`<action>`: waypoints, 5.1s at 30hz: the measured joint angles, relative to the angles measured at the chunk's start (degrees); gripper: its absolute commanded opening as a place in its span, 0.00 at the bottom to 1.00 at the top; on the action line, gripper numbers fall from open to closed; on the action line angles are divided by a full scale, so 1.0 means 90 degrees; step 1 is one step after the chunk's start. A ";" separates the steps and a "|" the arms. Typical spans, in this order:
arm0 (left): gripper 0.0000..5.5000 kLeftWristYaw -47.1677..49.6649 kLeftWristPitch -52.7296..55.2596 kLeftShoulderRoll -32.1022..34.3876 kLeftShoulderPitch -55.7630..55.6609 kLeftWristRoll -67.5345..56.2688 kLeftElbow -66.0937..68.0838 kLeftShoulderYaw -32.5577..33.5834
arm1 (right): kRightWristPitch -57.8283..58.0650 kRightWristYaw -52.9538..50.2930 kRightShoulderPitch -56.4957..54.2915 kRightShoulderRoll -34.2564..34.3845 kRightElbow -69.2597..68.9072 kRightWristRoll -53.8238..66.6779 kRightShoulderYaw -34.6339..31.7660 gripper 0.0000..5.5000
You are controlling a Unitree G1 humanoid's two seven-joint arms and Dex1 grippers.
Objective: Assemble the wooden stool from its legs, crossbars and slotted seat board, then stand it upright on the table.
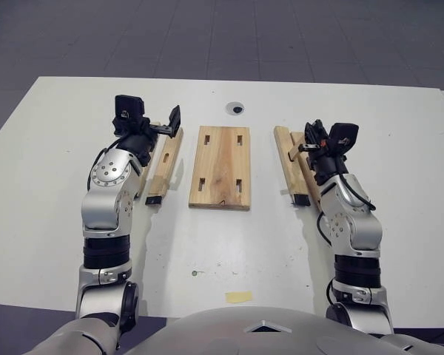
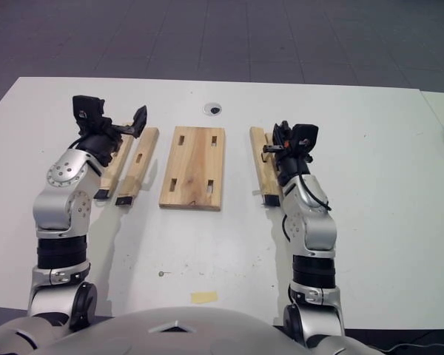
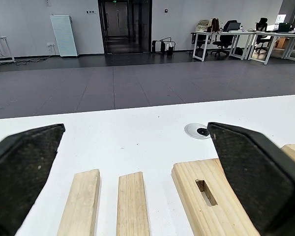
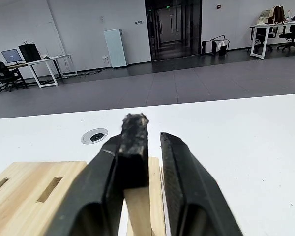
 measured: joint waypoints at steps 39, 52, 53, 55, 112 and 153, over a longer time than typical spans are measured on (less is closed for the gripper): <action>0.98 0.0013 -0.0328 -0.0112 -0.0380 0.0203 0.0517 -0.0130 | 0.0372 0.0423 -0.2500 -0.0551 0.0645 -0.0100 -0.0045 0.98; 0.98 0.0050 -0.0273 -0.0290 -0.0320 0.0180 0.0507 -0.0169 | -0.0244 0.0939 -0.2054 -0.0495 0.1813 -0.0331 0.0407 0.98; 0.98 0.0088 -0.0248 -0.0315 -0.0234 0.0179 0.0457 -0.0150 | -0.0278 0.1045 -0.2065 -0.0500 0.1857 -0.0262 0.0357 0.98; 0.98 0.0154 -0.0210 -0.0386 -0.0088 0.0176 0.0437 -0.0132 | -0.0290 0.1119 -0.2094 -0.0474 0.1876 -0.0116 0.0280 0.98; 0.98 -0.1103 0.0240 0.1288 0.0307 0.0245 0.0894 0.0353 | 0.0482 0.0601 0.3467 -0.0147 -0.1881 0.0735 0.0598 0.98; 0.98 -0.0275 0.0845 0.0019 0.0953 -0.0339 -0.0241 0.0316 | 0.1294 0.0976 0.1423 -0.1827 -0.1085 -0.0924 0.0983 0.38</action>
